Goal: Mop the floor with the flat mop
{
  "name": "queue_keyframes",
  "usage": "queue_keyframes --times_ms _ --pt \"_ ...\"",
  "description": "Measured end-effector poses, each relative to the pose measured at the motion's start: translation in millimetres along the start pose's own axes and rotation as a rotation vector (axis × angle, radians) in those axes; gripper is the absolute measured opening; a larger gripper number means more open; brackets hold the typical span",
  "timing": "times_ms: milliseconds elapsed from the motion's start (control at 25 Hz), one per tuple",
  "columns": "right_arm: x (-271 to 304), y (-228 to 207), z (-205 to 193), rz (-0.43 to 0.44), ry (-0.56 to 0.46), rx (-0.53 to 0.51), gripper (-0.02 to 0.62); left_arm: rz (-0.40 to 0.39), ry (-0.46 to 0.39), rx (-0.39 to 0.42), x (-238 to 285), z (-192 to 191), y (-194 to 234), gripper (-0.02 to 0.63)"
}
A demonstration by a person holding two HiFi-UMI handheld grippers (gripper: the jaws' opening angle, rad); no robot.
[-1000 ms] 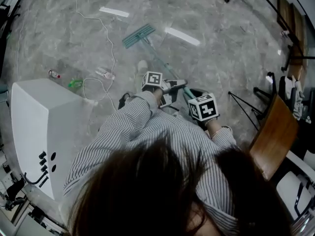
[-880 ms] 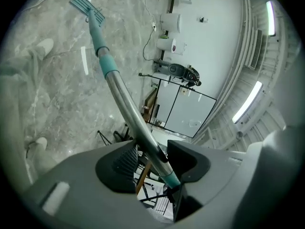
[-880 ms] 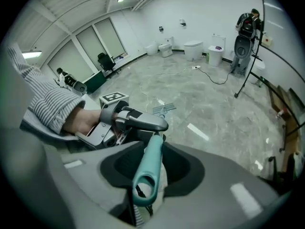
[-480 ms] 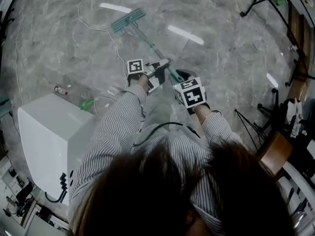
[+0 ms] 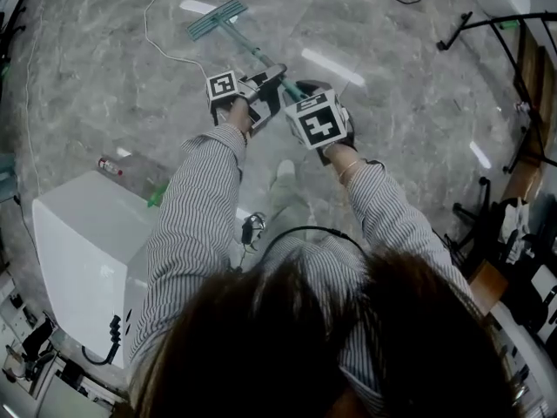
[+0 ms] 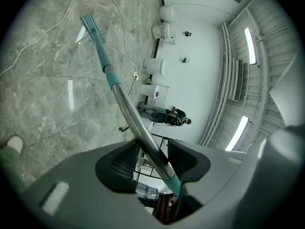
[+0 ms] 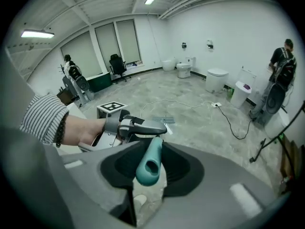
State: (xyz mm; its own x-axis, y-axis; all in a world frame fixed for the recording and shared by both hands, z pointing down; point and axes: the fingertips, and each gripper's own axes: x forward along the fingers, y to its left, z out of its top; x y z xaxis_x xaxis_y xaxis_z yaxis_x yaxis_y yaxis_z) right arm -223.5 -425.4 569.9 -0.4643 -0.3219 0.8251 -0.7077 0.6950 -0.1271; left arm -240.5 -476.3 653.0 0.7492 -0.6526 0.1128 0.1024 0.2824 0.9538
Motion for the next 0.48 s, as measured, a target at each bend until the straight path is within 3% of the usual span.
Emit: queue_keyframes --times_ms 240,480 --pt "8.9 9.3 6.8 -0.035 -0.04 0.006 0.112 0.014 -0.043 0.004 -14.9 22.9 15.8 0.192" --pt "-6.3 14.0 -13.0 -0.044 -0.02 -0.023 0.112 0.029 0.032 0.0 -16.8 -8.5 11.4 0.19"
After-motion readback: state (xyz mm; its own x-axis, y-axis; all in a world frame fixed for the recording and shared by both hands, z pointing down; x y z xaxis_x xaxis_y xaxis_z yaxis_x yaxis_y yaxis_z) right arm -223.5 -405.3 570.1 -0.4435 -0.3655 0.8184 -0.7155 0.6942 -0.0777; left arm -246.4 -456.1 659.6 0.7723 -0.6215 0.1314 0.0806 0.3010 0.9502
